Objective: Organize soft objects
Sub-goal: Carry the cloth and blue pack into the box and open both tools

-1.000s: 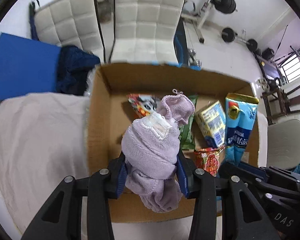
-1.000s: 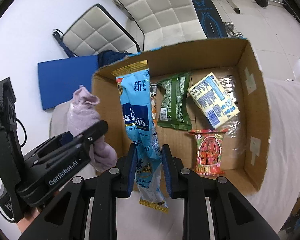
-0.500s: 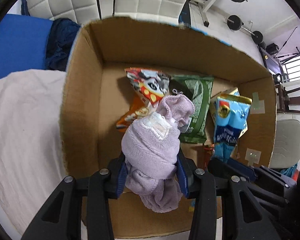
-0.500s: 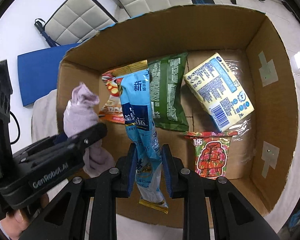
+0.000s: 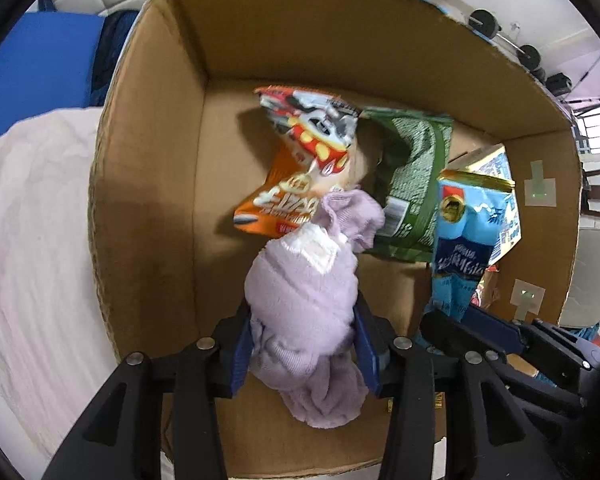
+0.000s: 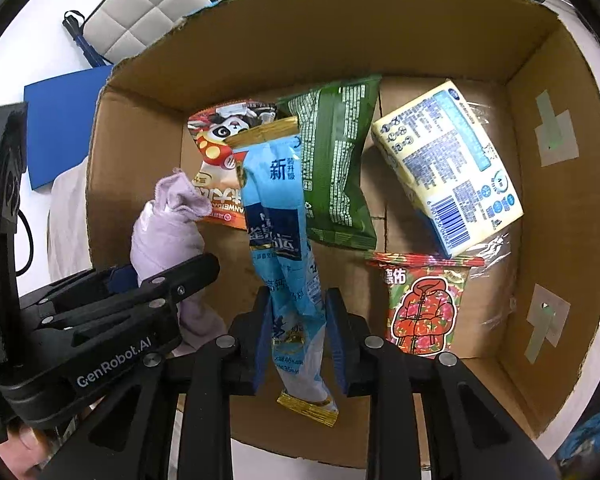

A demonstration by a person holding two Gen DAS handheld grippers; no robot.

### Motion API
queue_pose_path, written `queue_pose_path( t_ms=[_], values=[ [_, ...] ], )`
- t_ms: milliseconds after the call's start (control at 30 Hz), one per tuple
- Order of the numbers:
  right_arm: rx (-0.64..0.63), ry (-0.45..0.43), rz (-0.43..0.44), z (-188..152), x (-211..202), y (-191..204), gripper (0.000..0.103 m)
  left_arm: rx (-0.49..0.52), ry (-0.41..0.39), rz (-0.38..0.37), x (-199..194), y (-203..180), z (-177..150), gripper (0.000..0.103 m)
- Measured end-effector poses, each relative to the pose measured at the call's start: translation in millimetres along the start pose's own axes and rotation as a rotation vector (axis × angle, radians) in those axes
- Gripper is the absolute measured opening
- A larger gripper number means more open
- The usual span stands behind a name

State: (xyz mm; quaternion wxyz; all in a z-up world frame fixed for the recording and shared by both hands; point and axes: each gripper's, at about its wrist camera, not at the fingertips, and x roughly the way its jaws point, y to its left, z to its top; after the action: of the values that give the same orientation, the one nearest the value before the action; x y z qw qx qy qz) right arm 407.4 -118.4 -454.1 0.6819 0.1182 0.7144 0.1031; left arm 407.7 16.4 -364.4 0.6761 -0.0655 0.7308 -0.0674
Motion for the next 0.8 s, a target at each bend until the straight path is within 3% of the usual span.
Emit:
queue_pose_path(
  t_ms=[167, 233, 633, 667, 733, 800],
  values=[
    [0.008, 0.020, 0.001, 1.0, 1.7, -5.1, 0.050, -0.005, -0.012, 0.013, -4.3, 4.3, -1.4, 0.043],
    [0.013, 0.013, -0.007, 1.4, -2.1, -6.5, 0.058, -0.002, -0.020, 0.016, -7.6, 4.9, -1.0, 0.049],
    [-0.005, -0.010, -0.117, -6.9, -19.5, -25.6, 0.059, 0.011, -0.074, 0.046, -24.9, -2.8, -14.3, 0.049],
    [-0.008, -0.019, -0.132, -7.5, -22.6, -27.2, 0.062, 0.013, -0.084, 0.049, -27.1, -2.6, -14.4, 0.052],
    [-0.011, -0.042, -0.152, -8.6, -28.8, -28.3, 0.091, 0.008, -0.113, 0.056, -33.4, -3.7, -17.2, 0.088],
    [-0.019, -0.070, -0.179, -12.0, -37.6, -29.0, 0.097, 0.005, -0.150, 0.062, -42.3, -7.6, -20.3, 0.093]
  ],
)
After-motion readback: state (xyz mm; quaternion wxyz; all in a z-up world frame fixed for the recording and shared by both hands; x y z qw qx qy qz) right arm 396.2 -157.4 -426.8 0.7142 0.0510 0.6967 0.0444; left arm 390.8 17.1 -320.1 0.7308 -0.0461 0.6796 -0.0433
